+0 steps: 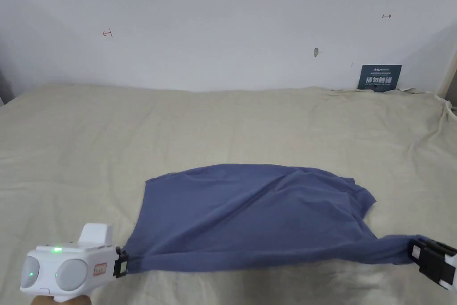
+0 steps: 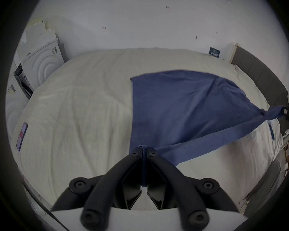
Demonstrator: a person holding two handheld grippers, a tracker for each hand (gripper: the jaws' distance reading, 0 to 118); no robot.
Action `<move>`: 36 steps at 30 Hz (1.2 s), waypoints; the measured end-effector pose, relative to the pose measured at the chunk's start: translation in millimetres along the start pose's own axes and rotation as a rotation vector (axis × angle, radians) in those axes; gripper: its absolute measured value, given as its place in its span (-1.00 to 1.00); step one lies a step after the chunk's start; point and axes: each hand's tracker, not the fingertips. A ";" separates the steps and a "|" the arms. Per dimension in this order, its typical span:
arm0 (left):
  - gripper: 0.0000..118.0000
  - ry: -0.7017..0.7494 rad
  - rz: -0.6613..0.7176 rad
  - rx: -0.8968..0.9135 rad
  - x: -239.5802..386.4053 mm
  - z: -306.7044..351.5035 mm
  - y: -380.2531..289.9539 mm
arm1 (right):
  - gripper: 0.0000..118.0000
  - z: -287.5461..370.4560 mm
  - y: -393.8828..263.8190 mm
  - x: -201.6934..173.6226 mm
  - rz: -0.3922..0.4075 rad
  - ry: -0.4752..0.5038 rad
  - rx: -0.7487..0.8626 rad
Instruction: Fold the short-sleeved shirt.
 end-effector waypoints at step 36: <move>-0.89 0.121 -0.029 -0.183 12.9 7.4 -104.4 | -0.97 -17.6 -125.7 16.5 -0.007 -0.209 -0.417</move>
